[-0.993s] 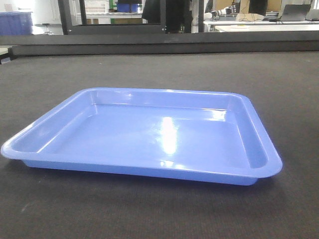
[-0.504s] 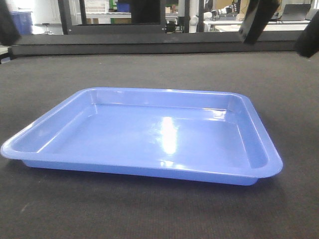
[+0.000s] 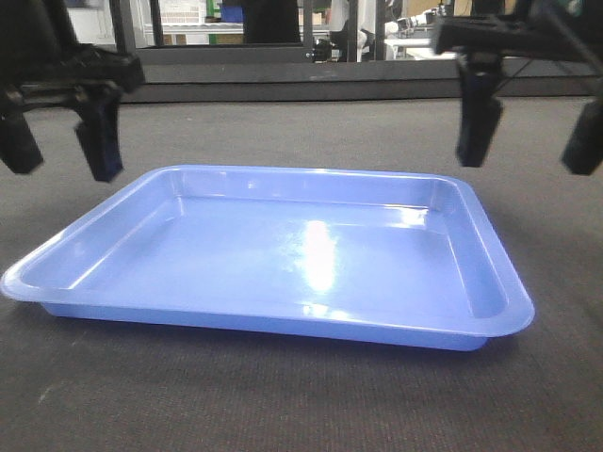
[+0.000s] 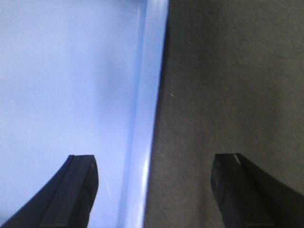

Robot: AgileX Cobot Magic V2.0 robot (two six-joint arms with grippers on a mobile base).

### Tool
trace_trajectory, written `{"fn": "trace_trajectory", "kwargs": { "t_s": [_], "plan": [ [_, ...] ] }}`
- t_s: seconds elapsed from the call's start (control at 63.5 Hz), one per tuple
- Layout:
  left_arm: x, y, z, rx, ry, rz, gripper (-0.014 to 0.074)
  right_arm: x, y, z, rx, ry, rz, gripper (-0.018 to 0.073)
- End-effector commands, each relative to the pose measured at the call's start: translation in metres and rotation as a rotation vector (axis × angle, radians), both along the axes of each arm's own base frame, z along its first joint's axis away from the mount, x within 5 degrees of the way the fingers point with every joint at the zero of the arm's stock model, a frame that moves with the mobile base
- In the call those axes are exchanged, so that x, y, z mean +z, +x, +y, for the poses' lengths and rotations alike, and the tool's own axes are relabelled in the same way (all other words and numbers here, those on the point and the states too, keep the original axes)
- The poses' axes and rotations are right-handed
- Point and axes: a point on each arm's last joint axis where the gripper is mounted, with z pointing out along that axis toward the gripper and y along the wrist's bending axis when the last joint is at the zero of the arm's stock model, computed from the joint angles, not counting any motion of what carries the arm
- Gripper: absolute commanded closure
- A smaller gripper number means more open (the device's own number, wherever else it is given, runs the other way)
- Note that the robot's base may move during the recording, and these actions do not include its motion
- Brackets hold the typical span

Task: Grab blue tray and place on right shelf
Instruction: 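Lower both grippers onto opposite rims of the blue tray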

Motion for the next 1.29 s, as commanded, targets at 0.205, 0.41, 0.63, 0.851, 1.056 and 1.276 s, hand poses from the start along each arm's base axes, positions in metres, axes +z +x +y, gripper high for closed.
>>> {"fn": "trace_trajectory", "kwargs": {
  "t_s": [0.205,0.41,0.63,0.851,1.056,1.276],
  "plan": [
    [-0.001,0.015,-0.007,0.018,-0.034,-0.061,0.0209,-0.009,0.018,0.012,0.01,0.006,-0.046,-0.0028],
    [-0.014,0.021,-0.01,0.017,-0.027,-0.044,0.0209,-0.028,0.029,0.016,0.01,-0.001,-0.029,-0.0028],
    [-0.028,0.026,-0.012,0.019,-0.012,-0.011,0.0209,-0.044,0.036,0.019,0.009,-0.01,-0.009,-0.0028],
    [-0.032,0.028,-0.013,0.019,-0.015,-0.01,0.0218,-0.047,0.038,0.018,0.016,-0.026,-0.017,-0.0023],
    [-0.032,0.028,-0.014,0.019,-0.016,-0.013,0.0256,-0.047,0.038,0.018,0.017,-0.027,-0.015,0.0246],
    [-0.032,0.028,-0.013,0.019,-0.015,-0.01,0.0584,-0.047,0.037,0.018,0.017,-0.032,0.0,0.0528]
  ]
}}
